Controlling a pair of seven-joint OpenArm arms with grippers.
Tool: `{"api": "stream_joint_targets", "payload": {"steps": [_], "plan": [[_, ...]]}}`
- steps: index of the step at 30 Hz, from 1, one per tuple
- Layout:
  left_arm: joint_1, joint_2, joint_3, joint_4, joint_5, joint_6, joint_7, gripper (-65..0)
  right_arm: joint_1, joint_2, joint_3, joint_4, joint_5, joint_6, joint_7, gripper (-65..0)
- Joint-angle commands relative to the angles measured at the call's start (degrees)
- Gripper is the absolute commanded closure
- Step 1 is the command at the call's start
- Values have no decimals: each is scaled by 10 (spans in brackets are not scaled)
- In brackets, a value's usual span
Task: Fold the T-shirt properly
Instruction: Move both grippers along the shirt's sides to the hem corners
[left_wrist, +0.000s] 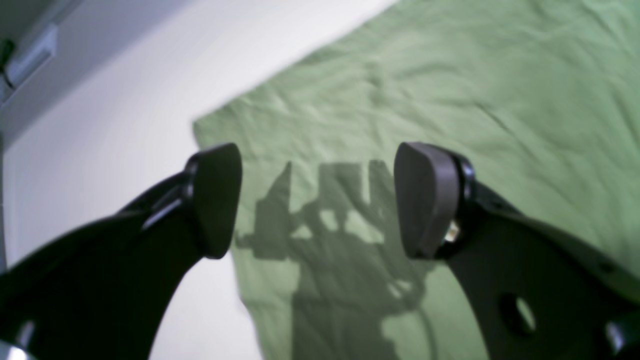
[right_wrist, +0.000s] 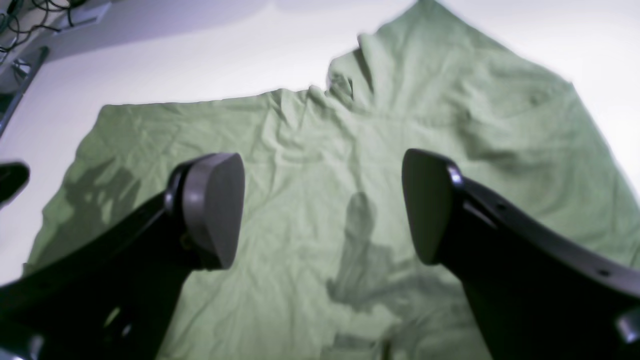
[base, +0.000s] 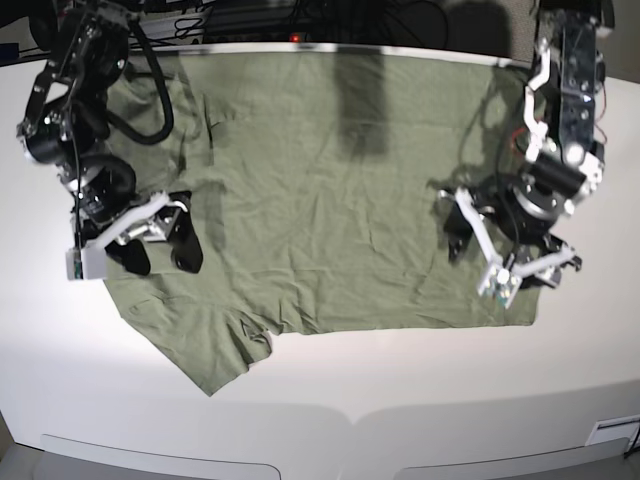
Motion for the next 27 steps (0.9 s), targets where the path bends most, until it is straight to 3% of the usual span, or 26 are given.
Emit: {"api": "stream_joint_targets", "payload": {"steps": [1, 7, 13, 19, 23, 27], "plan": [[-29, -6, -3, -11, 0, 5, -4, -457, 18, 3, 3, 10, 10, 3, 7, -480], [-168, -37, -3, -194, -40, -2, 5, -457, 61, 3, 3, 10, 10, 2, -14, -480], [-346, -66, -3, -436, -104, -68, 10, -457, 65, 3, 3, 10, 12, 2, -36, -480], [-513, -75, -3, -748, -108, -119, -80, -457, 65, 3, 3, 10, 13, 2, -53, -480], [-568, -75, -3, -901, -88, -127, -123, -457, 65, 3, 3, 10, 13, 2, -67, -480], [-557, -75, -3, -952, -89, -129, -115, -457, 65, 3, 3, 10, 15, 2, -68, -480]]}}
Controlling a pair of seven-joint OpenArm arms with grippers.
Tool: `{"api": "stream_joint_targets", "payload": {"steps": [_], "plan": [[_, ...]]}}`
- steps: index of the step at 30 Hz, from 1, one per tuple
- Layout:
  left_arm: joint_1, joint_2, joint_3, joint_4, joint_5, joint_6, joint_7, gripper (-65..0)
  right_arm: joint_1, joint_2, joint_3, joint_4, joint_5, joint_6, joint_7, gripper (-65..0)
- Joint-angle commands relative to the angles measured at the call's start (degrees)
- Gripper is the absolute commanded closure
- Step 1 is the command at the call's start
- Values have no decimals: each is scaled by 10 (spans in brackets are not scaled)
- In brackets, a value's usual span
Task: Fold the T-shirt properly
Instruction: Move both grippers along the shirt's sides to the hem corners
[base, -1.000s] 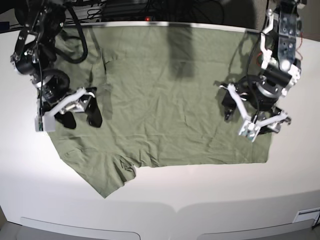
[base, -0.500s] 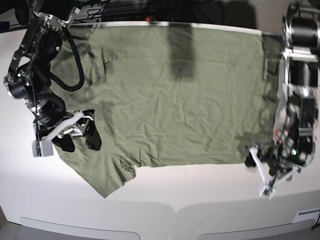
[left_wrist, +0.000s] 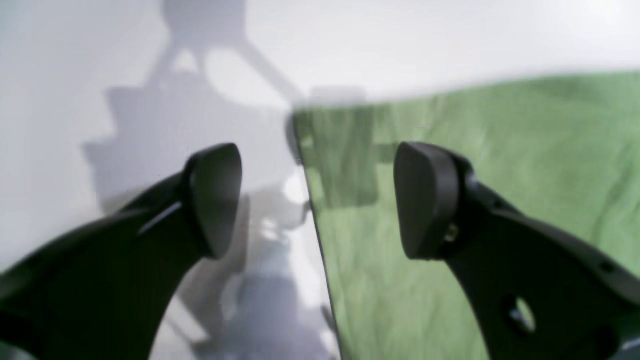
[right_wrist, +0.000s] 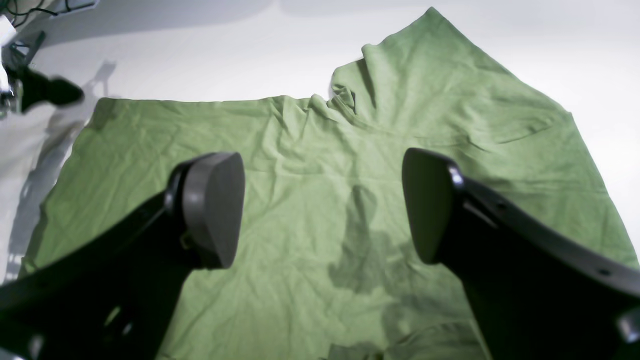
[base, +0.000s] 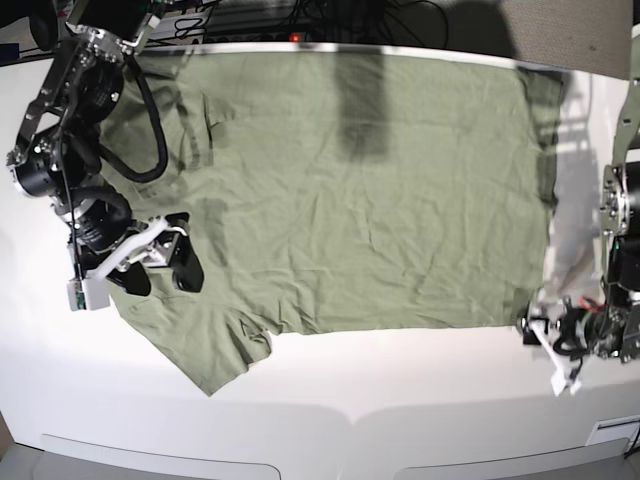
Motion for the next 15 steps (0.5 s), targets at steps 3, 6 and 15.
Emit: {"api": "stream_joint_targets", "payload": {"steps": [3, 6, 15], "plan": [[18, -6, -1, 2, -12, -4, -8, -457, 9, 4, 1, 10, 13, 2, -6, -480], [61, -3, -1, 2, -41, -51, -30, -457, 9, 4, 1, 10, 13, 2, -11, -480], [87, 3, -1, 3, -146, -109, 15, -457, 9, 3, 1, 10, 37, 4, -10, -480]]}}
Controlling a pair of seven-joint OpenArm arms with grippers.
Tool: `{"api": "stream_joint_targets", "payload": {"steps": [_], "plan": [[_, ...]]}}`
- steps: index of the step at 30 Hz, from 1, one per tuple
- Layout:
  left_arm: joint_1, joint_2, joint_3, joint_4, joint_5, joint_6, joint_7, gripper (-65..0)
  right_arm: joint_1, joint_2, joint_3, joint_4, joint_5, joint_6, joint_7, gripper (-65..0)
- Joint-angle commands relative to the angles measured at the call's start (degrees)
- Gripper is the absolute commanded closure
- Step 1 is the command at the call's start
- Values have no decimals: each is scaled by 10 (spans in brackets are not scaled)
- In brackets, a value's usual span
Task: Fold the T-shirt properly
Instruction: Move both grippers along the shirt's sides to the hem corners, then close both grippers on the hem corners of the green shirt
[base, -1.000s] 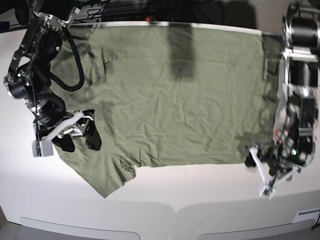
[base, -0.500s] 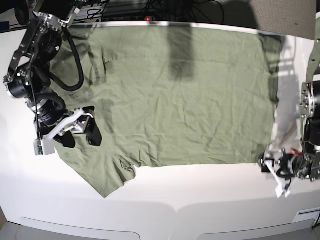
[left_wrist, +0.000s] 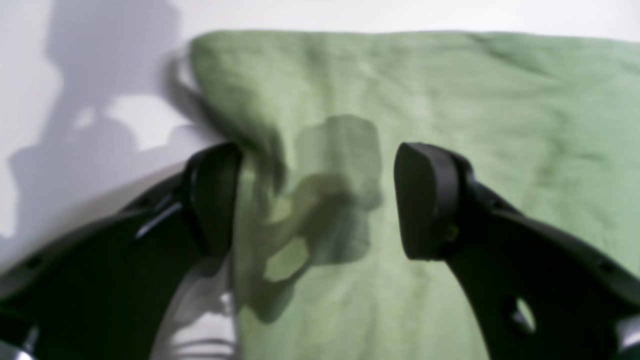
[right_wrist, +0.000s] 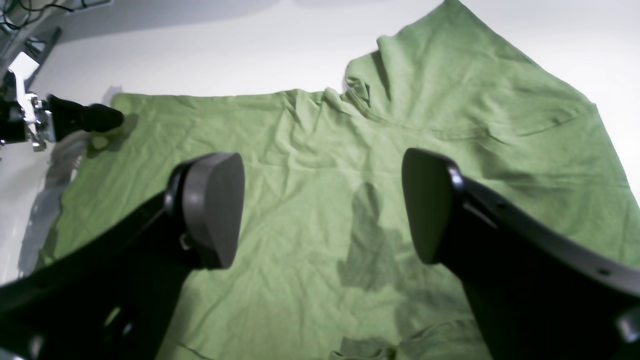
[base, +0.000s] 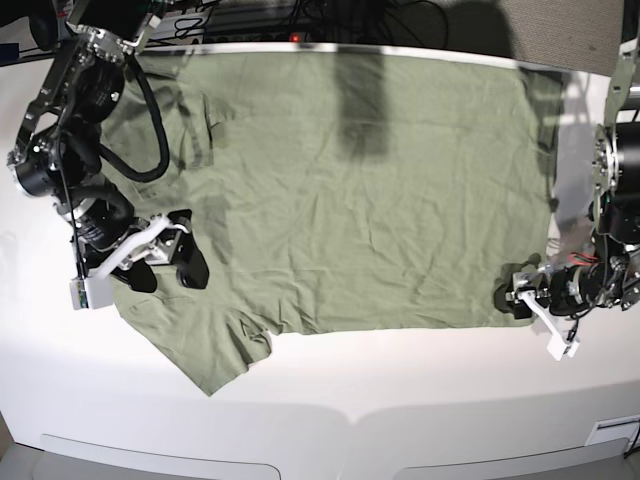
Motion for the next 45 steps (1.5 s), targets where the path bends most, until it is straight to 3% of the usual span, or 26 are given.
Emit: {"api": "stream_joint_targets", "payload": {"steps": [1, 4, 13, 26, 31, 34, 36, 39, 45], "plan": [[0, 6, 1, -3, 4, -5, 50, -457, 9, 5, 1, 10, 11, 3, 13, -480], [0, 8, 1, 0, -26, -5, 79, -457, 9, 5, 1, 10, 12, 3, 14, -480], [0, 4, 1, 66, -25, -5, 105, -457, 9, 5, 1, 10, 11, 3, 13, -480], [0, 4, 1, 71, -25, -5, 101, -446, 9, 5, 1, 10, 11, 3, 13, -480], [0, 4, 1, 71, -25, -5, 101, -387, 9, 5, 1, 10, 11, 3, 13, -480], [0, 4, 1, 71, -25, -5, 96, -309, 9, 5, 1, 10, 11, 3, 13, -480], [0, 4, 1, 71, -25, -5, 79, -218, 9, 5, 1, 10, 11, 3, 13, -480], [0, 4, 1, 71, -25, -5, 47, 0, 9, 5, 1, 10, 12, 3, 13, -480], [0, 4, 1, 75, -25, -5, 11, 0, 9, 5, 1, 10, 11, 3, 14, -480]]}}
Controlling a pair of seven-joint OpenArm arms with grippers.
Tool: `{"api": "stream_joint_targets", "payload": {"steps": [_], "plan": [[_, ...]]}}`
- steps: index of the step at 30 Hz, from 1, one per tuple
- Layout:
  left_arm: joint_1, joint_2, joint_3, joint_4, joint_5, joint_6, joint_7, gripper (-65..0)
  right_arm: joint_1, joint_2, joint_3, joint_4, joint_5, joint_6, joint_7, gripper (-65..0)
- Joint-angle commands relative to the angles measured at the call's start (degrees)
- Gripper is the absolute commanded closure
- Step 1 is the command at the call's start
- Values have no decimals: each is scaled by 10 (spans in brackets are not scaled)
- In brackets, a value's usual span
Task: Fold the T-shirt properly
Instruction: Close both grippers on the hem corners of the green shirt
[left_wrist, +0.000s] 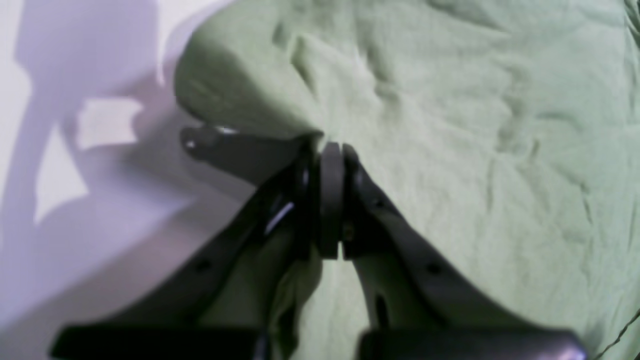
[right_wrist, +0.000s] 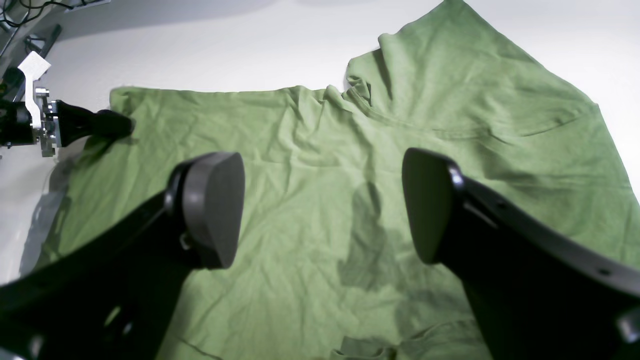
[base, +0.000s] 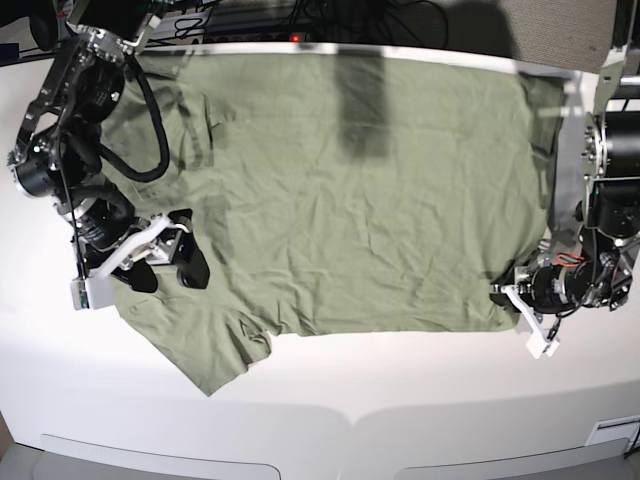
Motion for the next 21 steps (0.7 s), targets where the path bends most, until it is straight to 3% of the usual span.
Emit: {"api": "stream_joint_targets", "payload": {"steps": [1, 8, 13, 17, 21], "plan": [[-19, -7, -1, 13, -10, -6, -9, 0, 9, 5, 1, 10, 11, 3, 14, -480], [-19, -7, -1, 26, -10, -6, -6, 0, 10, 5, 1, 10, 10, 3, 31, -480], [-19, -7, -1, 26, -10, -6, -6, 0, 33, 5, 1, 10, -108, -6, 75, -480], [-19, -7, -1, 26, -11, -6, -6, 0, 70, 16, -2, -14, -118, -12, 89, -480], [-19, -7, -1, 26, -10, -6, 8, 0, 122, 41, -12, -108, -151, -13, 92, -480]]}}
